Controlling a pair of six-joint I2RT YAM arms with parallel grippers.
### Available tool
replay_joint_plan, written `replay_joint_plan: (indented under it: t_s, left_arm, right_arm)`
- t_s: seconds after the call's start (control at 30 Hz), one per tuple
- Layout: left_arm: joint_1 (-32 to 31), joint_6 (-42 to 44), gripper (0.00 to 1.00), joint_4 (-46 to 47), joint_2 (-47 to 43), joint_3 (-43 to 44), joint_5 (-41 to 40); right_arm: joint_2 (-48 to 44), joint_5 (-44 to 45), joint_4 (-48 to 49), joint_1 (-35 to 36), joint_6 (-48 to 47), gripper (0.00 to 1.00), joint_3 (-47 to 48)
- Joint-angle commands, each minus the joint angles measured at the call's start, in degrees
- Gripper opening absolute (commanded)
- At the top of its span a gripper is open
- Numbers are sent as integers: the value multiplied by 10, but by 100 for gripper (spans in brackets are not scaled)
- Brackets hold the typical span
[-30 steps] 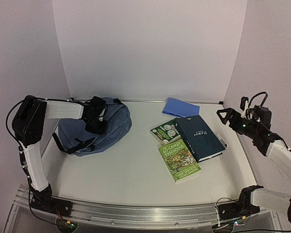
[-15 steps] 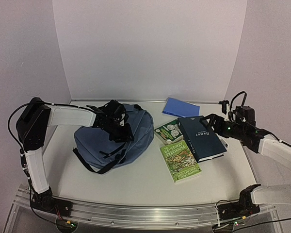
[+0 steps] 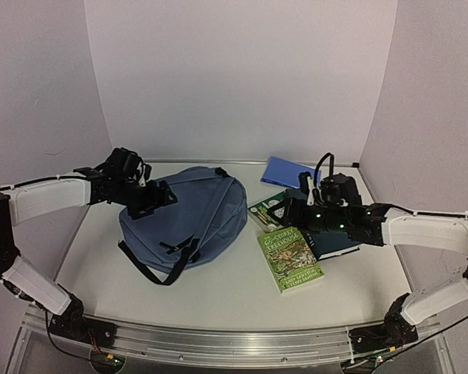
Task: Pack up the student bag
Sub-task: Move the student bag to the center of the board, then adjust the student bag at the center of the board.
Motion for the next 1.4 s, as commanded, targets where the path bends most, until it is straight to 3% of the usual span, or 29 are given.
replay_joint_plan:
  t_s: [0.0,0.23,0.63,1.03,1.2,1.3,1.37]
  left_arm:
    - [91,0,93,-21,-22,-66,36]
    - [170,-5,94,13,-68,-150,20]
    - [181,-57,92,102,-79,-256,22]
    - [185,-61,60,152,-16,-257,23]
    - [185,-54,41,154,-14,-255,20]
    - [184,-52,33,156,-23,-260,19]
    - [185,-50,27,155,-34,-262,20]
  right_arm:
    - [87,36,71,71,77,73,67]
    - [240,18,134,132,127,64,168]
    - [407,31,136,151,159,53,282]
    - [494,-7,134,156,175,41,354]
    - [510,-21,133,157,178,36,374]
    - [515,-25,134,157,174,26,384]
    - [513,-31,134,157,170,13,386]
